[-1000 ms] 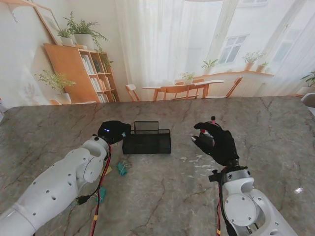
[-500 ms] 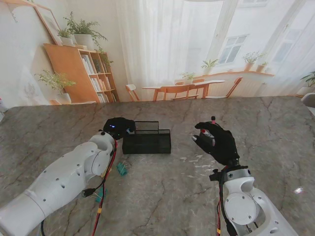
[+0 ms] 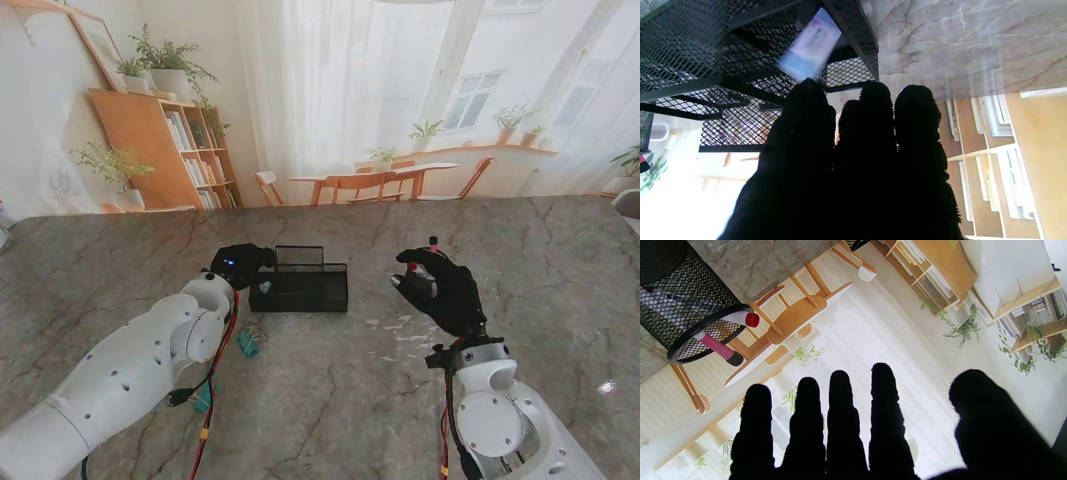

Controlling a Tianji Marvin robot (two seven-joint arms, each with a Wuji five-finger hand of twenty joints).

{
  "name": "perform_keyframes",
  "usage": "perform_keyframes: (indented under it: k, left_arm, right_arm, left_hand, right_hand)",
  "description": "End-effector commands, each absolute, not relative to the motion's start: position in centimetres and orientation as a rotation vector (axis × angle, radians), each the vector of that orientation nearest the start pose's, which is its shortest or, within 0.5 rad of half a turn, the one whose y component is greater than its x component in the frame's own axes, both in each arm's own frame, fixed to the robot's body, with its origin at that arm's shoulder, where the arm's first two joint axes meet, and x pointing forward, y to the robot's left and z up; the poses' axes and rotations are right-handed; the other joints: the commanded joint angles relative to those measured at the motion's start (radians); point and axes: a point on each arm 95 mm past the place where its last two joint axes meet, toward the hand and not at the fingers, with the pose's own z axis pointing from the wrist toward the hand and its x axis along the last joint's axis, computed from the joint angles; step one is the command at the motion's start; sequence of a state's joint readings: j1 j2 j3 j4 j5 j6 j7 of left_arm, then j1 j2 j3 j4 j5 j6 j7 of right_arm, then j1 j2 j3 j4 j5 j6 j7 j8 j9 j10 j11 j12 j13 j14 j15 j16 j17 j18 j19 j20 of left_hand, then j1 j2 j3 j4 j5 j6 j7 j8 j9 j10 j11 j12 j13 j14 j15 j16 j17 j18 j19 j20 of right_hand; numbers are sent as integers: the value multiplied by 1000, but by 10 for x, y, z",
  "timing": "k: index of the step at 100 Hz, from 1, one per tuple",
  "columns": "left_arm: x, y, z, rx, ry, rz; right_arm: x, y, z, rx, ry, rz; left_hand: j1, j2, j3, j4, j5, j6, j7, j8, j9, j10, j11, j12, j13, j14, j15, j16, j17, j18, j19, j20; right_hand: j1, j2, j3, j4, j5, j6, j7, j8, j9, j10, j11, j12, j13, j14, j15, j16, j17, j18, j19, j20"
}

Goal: Organize desk stationery

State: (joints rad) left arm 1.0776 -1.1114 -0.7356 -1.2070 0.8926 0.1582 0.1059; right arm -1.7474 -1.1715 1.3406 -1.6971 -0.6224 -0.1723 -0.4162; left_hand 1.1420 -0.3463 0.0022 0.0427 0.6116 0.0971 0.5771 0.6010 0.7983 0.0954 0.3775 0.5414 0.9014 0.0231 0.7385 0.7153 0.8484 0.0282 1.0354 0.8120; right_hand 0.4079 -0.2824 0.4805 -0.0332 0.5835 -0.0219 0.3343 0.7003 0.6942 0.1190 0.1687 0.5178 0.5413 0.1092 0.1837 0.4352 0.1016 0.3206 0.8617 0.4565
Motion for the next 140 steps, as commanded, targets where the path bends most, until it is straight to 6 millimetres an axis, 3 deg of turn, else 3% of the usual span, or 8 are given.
perform_keyframes:
  k: [1,19,29,50,74,102,121,140]
  left_arm:
    - [489,-53,-336,-1084,1604,-1334]
    - [484,-50,-335,-1088,1602,-1316]
    - [480,-48,-332,-1079,1595,-1308]
    - [471,-42,-320,-1046,1580,-1290]
    - [454,-34,-301,-1015,1562,-1280]
    - [418,-26,-283,-970,1574,-1320]
    - [383,-28,-281,-945,1608,-1360]
    - [349,-25,-283,-909,1642,-1368]
  right_arm:
    - [360,-19,-302,1374,825,1974]
    - [360,-18,-302,1377,828,1974]
    - [360,-18,-303,1379,829,1975]
    - [361,-18,-304,1377,835,1974]
    - [361,-18,-304,1375,835,1972]
    - [361,-19,-305,1375,835,1978]
    - [361,-18,-306,1374,834,1988]
    - [360,-17,-307,1375,842,1994]
  left_hand:
    - [-21,73,-12,-67,-38,-12,-75,6,-28,24,-5,-29,4,24,8,8,9,32,16,19]
    - [-113,166,-25,-63,-73,2,-245,-55,-91,37,-71,-58,-103,104,-87,-30,-107,170,-67,40]
    - [-144,176,-27,-65,-109,14,-318,-68,-151,53,-117,-75,-208,148,-145,-50,-292,249,11,67]
    - [-202,208,-32,-67,-162,65,-408,-74,-244,82,-189,-99,-349,216,-245,-100,-513,353,57,-26]
    - [-262,251,-34,-70,-279,142,-500,-141,-376,126,-287,-161,-536,300,-473,-279,-755,512,-156,-161]
    - [-378,299,-39,-73,-376,168,-534,-175,-475,176,-330,-222,-644,323,-555,-356,-851,519,-272,-245]
    - [-417,311,-36,-75,-359,101,-485,-127,-455,162,-314,-223,-642,316,-563,-360,-854,506,-288,-245]
    - [-423,315,-37,-77,-337,90,-466,-89,-430,158,-306,-208,-623,312,-554,-349,-841,495,-272,-227]
  right_hand:
    - [8,28,-27,-7,22,-9,13,20,-2,-2,12,12,5,-10,-3,12,-7,-6,12,22]
    - [8,28,-28,-7,21,-11,12,20,-3,-4,12,11,6,-10,-3,12,-7,-6,12,22]
    - [8,28,-28,-7,22,-10,13,20,-2,-4,12,12,6,-8,-3,12,-7,-5,12,22]
    - [8,29,-29,-7,20,-10,12,19,-1,-3,12,12,5,-8,-3,12,-7,-6,12,22]
    - [8,29,-30,-7,18,-11,11,19,-2,-1,12,11,6,-10,-3,12,-8,-8,12,22]
    - [8,27,-29,-7,22,-11,12,19,-2,-3,12,11,4,-9,-5,11,-8,-7,11,22]
    - [9,27,-29,-7,23,-11,12,18,-2,-3,11,11,5,-10,-5,11,-7,-7,10,22]
    - [8,29,-29,-7,25,-11,13,19,-2,-4,11,10,5,-9,-5,11,-7,-7,10,22]
